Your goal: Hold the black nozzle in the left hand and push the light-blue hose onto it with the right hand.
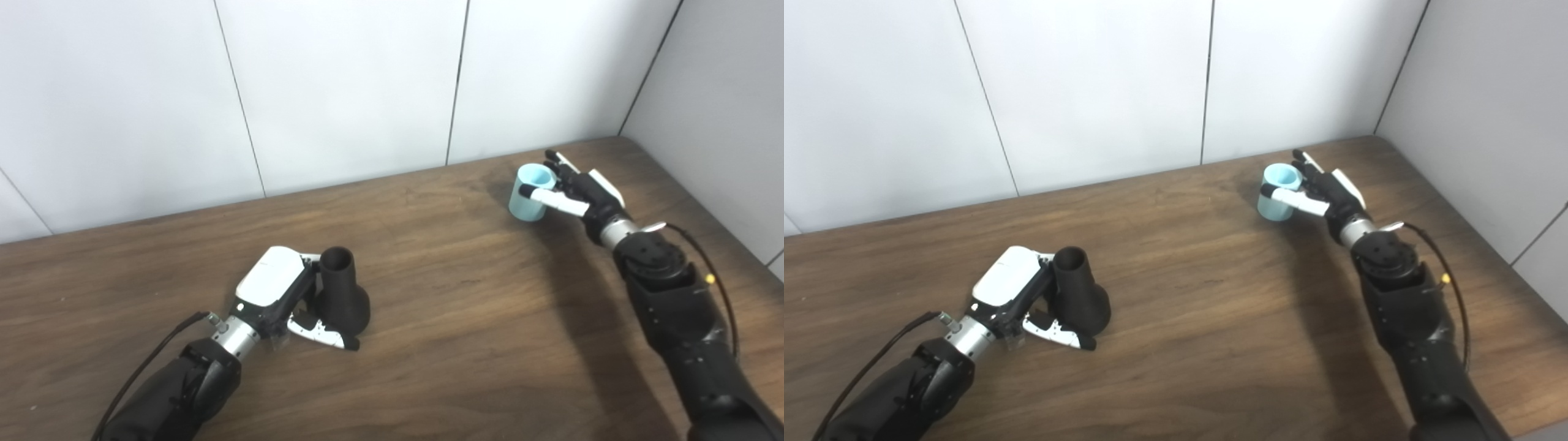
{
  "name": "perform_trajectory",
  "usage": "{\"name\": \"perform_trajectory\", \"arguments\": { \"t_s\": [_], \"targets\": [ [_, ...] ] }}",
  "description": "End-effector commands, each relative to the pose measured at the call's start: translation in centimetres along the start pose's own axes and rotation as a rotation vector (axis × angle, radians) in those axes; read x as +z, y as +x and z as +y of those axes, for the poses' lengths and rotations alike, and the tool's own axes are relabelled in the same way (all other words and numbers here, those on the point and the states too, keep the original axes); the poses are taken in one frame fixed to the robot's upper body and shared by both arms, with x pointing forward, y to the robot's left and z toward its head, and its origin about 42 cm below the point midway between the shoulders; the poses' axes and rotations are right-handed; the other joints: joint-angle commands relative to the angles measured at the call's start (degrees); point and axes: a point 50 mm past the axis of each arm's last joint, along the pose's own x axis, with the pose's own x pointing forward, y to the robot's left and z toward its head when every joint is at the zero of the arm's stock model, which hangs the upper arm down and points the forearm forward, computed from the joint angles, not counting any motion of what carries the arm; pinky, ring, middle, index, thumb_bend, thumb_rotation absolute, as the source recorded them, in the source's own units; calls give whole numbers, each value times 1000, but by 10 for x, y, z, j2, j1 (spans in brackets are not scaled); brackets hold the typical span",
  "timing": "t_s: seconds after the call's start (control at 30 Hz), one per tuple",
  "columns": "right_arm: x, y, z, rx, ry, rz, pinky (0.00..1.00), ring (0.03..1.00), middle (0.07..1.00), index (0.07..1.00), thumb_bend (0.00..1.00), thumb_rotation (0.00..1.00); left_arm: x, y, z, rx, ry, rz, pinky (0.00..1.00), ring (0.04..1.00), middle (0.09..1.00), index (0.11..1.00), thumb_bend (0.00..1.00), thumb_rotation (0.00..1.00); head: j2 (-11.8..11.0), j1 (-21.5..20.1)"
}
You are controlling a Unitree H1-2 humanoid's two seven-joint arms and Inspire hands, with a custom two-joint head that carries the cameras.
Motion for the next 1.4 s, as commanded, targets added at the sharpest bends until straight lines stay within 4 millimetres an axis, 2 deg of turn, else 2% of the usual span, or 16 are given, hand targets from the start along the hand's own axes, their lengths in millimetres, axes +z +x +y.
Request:
{"name": "perform_trajectory", "arguments": {
  "t_s": [0.0,0.2,0.43,0.57,0.63,0.7,0.77,0.83,0.87,0.93,1.03,1.37],
  "targets": [
    [40,15,-15,-24,-4,-170,914,958,1000,1000,1000,435,17,-92,-117,-409,-59,87,381,402,460,499,504,0,0,-1],
    [33,15,-6,-16,34,-129,945,966,1000,1000,954,333,15,-93,-114,-410,-61,86,380,404,449,516,502,0,5,2],
    [22,19,0,-54,30,-114,893,949,1000,1000,886,215,16,-96,-114,-408,-73,89,372,388,440,504,502,0,11,7],
    [20,24,5,-110,9,-65,862,893,963,968,800,56,17,-97,-115,-410,-80,90,371,400,451,501,503,0,14,8],
    [19,25,8,-163,3,-52,831,827,926,927,771,11,18,-97,-115,-403,-79,90,369,402,445,502,503,0,15,10],
    [17,26,10,-211,-18,-56,757,709,854,880,757,2,18,-98,-116,-399,-74,89,345,399,440,518,501,0,16,11],
    [14,28,11,-240,-40,-72,643,639,773,820,729,0,17,-98,-117,-402,-75,94,331,401,438,518,501,0,17,12],
    [10,30,11,-268,-80,-95,512,575,668,702,727,0,17,-99,-117,-399,-79,97,340,405,448,517,502,0,17,12],
    [9,31,11,-280,-99,-106,448,523,574,607,630,0,17,-99,-116,-397,-80,97,335,401,445,518,501,0,17,12],
    [8,32,12,-301,-118,-117,355,434,489,523,550,0,16,-99,-116,-396,-79,98,334,397,439,522,501,0,17,12],
    [8,32,14,-310,-118,-136,288,353,453,499,532,0,16,-99,-116,-396,-78,100,338,391,441,527,500,0,20,16],
    [9,30,13,-312,-123,-143,299,365,461,495,530,0,15,-99,-115,-398,-79,101,351,400,442,525,501,0,27,20]
  ]
}}
